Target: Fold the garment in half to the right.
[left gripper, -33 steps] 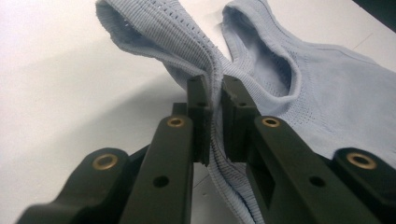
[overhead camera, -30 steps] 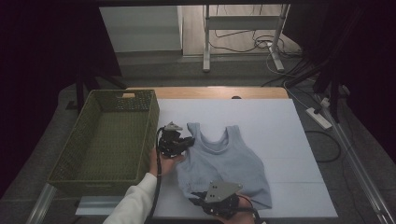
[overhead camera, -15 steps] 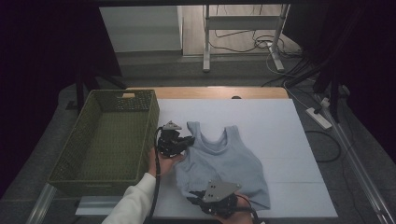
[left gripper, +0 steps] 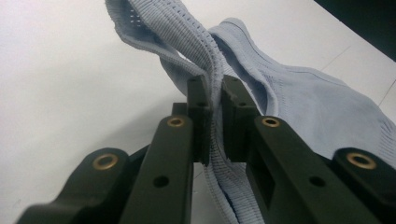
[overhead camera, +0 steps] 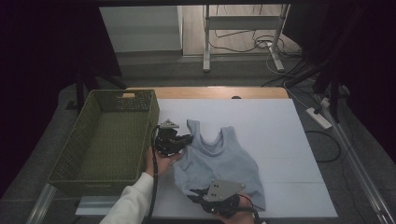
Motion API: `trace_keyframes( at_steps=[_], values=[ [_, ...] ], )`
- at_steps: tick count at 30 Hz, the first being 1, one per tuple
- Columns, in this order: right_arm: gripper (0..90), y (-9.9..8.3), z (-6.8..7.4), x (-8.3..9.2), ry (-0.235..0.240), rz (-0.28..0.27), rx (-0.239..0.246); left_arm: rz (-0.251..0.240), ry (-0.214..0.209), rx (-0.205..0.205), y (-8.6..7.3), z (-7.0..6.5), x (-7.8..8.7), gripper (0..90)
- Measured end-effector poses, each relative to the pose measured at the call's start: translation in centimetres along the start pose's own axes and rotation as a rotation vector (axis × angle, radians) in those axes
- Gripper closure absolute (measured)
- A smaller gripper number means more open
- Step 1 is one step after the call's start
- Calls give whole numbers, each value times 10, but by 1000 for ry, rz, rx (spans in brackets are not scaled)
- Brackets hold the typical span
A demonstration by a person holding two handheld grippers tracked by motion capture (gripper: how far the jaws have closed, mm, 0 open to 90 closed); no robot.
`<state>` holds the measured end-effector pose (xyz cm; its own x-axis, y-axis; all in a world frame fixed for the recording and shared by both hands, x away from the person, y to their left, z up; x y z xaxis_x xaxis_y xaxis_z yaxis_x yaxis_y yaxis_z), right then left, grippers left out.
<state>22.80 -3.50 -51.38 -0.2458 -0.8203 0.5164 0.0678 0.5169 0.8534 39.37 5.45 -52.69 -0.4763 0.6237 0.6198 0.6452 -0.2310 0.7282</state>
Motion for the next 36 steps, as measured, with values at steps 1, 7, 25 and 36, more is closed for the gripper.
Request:
trace_keyframes(
  at_steps=[1, 7, 25, 36],
  values=[
    [816, 0, 0, 0, -1, -1, 1, -4, 3, 0, 1, 0, 1, 829],
    [817, 21, -3, 0, -19, -39, 30, -45, 11, -23, 18, -6, 22, 829],
    [816, 11, -8, 12, -48, -44, -11, -31, 22, 7, 12, 1, 17, 828],
    [817, 3, -16, 32, -89, -54, -41, -33, 27, 23, 13, 3, 11, 826]
  ],
)
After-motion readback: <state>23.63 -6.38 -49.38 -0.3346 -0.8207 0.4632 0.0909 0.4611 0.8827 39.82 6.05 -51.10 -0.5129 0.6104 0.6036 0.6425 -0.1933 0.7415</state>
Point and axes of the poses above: each handheld gripper's, and its own axes: x roughly backward along the jaws, y roughly out of its top, z roughly to its left, the point moved 9 cm from there along -x, roughly forward along the jaws, and after that the axes turned 2 degrees about z, right-handed, at the moved point
